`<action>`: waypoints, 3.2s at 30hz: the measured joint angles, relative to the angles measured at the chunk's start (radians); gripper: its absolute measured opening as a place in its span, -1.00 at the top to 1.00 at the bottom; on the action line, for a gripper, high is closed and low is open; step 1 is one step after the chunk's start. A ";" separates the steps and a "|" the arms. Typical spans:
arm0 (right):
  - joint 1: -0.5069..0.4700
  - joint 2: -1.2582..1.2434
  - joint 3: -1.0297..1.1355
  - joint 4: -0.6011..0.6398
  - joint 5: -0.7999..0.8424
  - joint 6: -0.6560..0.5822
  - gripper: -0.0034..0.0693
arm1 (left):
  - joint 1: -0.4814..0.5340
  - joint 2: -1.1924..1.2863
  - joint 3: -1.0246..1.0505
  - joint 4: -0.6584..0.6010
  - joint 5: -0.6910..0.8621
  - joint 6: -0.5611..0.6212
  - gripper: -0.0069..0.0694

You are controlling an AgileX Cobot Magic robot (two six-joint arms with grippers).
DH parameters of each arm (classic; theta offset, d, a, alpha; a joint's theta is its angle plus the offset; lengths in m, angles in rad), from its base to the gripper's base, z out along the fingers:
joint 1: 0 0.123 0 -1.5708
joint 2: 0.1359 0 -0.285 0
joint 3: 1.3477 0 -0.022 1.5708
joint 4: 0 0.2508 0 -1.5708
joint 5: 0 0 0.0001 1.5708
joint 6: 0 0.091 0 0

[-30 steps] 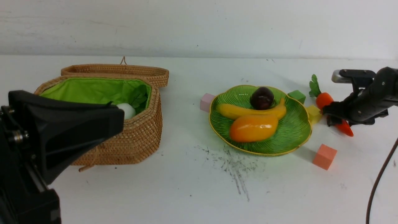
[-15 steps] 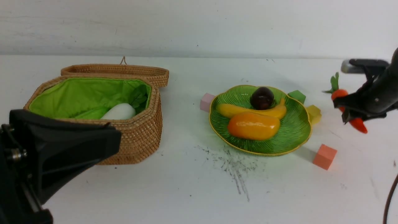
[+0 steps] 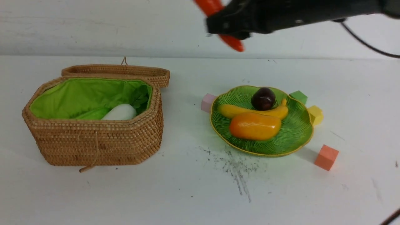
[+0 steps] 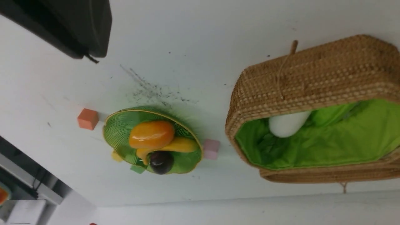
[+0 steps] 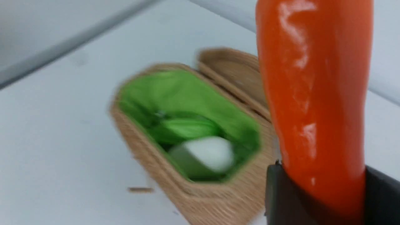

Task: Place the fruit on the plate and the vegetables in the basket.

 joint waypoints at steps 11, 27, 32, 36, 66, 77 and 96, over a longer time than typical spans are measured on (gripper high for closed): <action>0.210 0.422 -0.282 0.108 -0.259 -0.236 0.15 | 0.000 -0.041 0.000 0.007 0.110 -0.007 0.82; 0.201 0.406 -0.324 0.074 -0.203 -0.133 -0.93 | 0.000 -0.041 0.000 -0.043 0.105 0.057 0.81; 0.126 0.197 -0.332 -0.137 0.223 0.267 -0.49 | 0.000 -0.041 0.000 -0.039 0.040 0.074 0.81; 0.079 0.065 -0.339 -0.402 0.550 0.544 0.26 | 0.000 -0.041 0.000 -0.029 -0.040 0.106 0.81; 0.073 -0.872 0.711 -0.709 0.549 1.075 0.89 | 0.000 -0.057 0.598 -0.149 -0.818 0.114 0.79; 0.071 -0.892 0.716 -0.710 0.582 1.076 0.86 | 0.000 -0.057 0.599 -0.149 -0.786 0.114 0.78; -0.503 -1.719 1.684 -0.717 -0.191 0.809 0.89 | 0.000 -0.058 0.599 -0.149 -0.782 0.114 0.73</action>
